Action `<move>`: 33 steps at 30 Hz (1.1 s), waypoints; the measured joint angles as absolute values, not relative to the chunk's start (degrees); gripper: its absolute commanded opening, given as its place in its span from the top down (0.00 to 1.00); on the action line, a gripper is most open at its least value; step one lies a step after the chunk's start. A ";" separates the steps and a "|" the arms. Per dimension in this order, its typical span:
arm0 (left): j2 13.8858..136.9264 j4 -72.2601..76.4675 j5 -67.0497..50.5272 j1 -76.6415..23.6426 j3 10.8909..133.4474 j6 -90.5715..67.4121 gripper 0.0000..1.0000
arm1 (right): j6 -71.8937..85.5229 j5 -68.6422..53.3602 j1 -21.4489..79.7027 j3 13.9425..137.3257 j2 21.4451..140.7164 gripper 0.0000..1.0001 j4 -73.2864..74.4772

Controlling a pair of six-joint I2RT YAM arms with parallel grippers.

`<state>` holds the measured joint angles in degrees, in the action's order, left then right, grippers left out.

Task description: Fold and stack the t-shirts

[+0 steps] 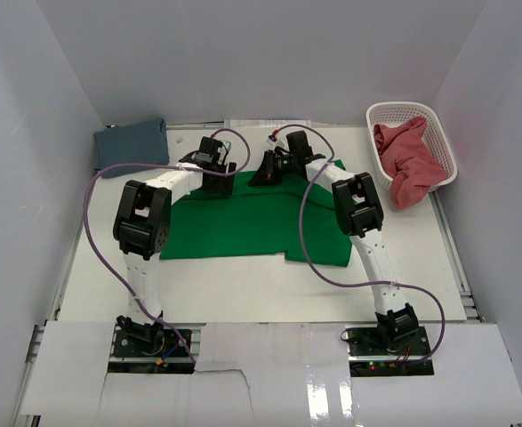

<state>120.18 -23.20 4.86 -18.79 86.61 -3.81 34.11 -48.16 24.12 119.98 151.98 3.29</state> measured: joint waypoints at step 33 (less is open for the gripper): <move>114.91 -31.05 9.56 -19.90 81.06 -9.54 0.15 | 36.38 -48.16 25.26 118.17 150.52 0.92 1.54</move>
<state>114.91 -31.05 9.56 -19.90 81.06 -9.54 36.38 -48.16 25.26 118.17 150.52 1.54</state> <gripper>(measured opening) 0.846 0.078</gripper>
